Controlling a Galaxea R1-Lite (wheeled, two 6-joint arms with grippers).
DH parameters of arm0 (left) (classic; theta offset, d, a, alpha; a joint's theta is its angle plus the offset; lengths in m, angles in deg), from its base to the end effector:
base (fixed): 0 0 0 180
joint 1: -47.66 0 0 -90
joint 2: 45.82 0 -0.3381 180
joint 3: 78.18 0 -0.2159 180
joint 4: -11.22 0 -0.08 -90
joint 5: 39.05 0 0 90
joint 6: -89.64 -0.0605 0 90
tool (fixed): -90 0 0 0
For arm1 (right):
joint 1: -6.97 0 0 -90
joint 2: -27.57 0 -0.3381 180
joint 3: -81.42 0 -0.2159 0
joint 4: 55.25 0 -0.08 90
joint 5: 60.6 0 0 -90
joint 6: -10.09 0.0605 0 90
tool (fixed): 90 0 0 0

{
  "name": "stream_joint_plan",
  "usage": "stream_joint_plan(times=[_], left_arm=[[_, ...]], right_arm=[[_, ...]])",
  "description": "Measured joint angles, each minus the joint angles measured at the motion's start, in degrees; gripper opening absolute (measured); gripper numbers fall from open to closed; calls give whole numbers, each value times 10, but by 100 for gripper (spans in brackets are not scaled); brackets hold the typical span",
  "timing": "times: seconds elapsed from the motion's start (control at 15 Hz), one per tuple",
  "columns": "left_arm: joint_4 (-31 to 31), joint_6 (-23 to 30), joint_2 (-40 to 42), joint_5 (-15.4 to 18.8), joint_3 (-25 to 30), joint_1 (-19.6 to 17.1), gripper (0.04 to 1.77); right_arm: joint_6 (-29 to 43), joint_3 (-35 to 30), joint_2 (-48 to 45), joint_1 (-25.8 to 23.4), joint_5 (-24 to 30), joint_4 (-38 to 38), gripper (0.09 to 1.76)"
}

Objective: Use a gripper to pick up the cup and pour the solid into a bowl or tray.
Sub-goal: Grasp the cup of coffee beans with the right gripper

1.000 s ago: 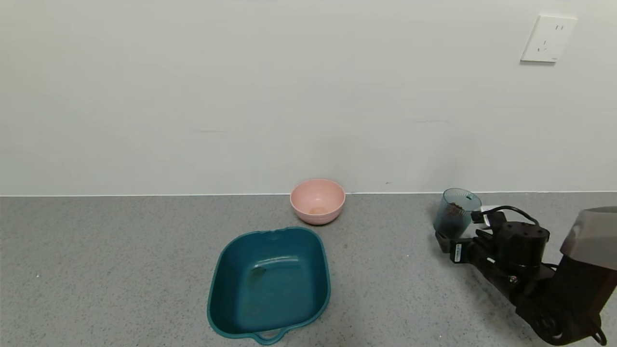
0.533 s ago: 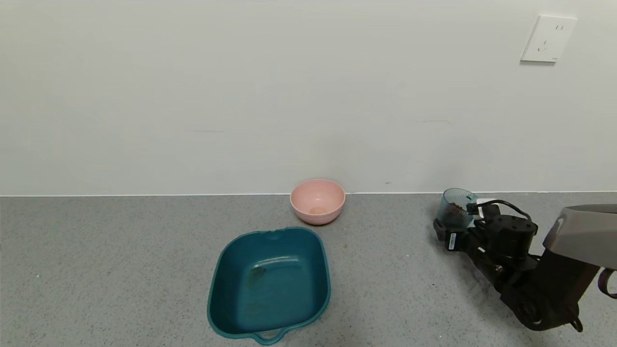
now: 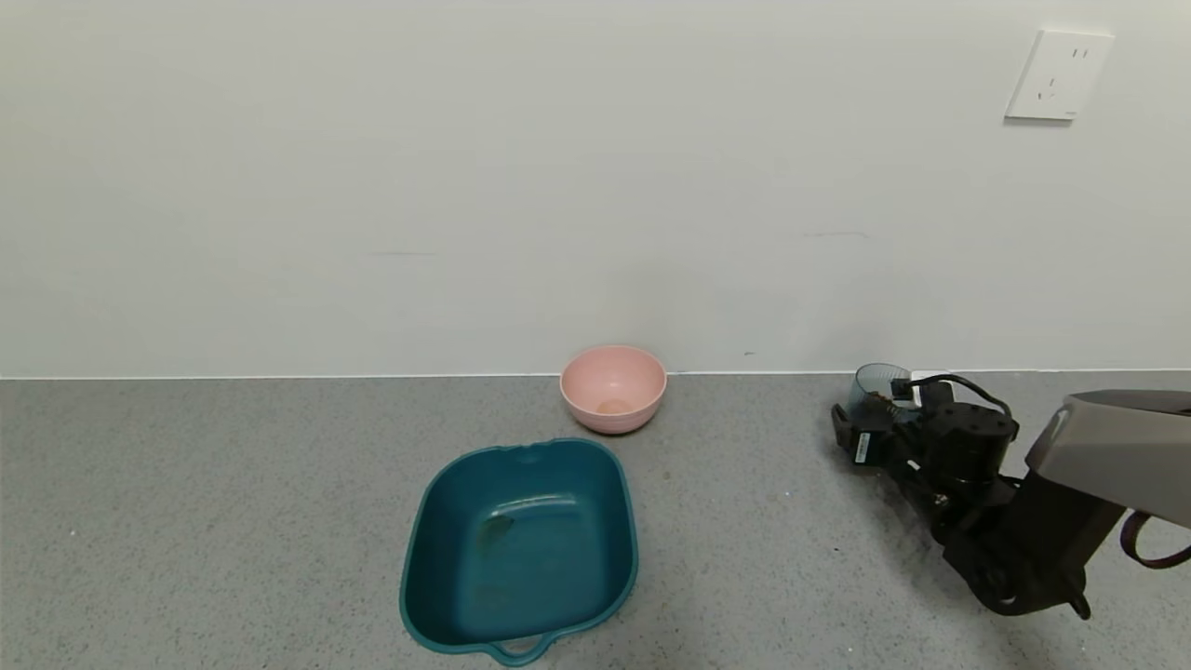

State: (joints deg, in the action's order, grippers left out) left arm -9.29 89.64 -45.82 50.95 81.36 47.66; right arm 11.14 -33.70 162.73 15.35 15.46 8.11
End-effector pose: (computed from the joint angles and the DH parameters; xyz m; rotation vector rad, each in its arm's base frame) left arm 0.0047 0.0000 0.0753 0.0000 0.0009 0.0000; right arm 0.4476 0.0512 0.0185 -0.0051 0.1176 -0.0980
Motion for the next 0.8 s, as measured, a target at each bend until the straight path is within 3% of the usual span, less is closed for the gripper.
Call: stream_joint_plan(times=[0.8], left_arm=[[0, 0, 0, 0, 0, 0, 175]], right_arm=[[0, 49, 33, -1, -14, -1, 171]])
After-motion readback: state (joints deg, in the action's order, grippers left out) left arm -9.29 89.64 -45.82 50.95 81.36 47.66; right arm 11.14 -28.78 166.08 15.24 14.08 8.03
